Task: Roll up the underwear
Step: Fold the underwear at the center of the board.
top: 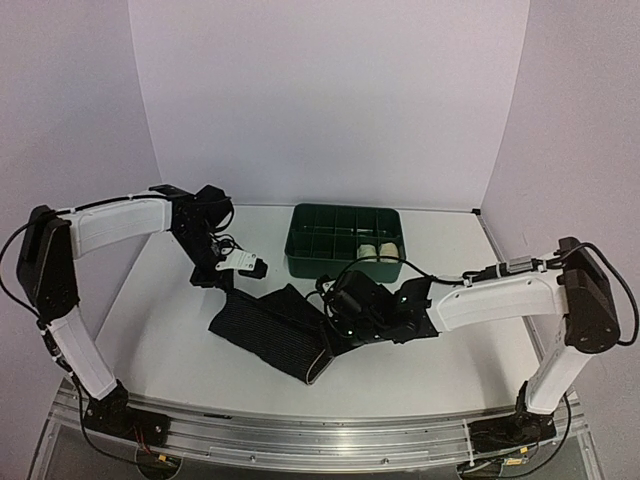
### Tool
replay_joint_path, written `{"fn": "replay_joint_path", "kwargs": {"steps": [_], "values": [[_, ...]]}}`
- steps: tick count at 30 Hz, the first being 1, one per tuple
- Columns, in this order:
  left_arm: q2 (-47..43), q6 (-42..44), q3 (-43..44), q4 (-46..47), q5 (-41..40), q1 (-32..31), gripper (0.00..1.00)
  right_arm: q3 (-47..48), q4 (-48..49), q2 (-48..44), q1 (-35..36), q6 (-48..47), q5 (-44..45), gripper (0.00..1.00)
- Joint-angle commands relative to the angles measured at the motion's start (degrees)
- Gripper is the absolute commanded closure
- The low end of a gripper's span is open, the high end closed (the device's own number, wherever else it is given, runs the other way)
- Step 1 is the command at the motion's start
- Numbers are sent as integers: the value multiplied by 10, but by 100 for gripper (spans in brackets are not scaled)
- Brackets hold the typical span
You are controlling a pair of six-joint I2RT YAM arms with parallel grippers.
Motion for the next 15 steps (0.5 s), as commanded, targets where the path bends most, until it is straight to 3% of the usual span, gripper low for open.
{"fn": "replay_joint_path", "kwargs": {"steps": [1,8,15], "values": [[74,-47,75,35,-32,3,100,-13,-40,-7,-30,31,32,100],[156,-68,163,74,-67,-2,100,-30,-41,-6,-66,23,52,100],[200,-68,164,122,-95,-17,100,-14,-39,36,-93,-32,40,100]]}}
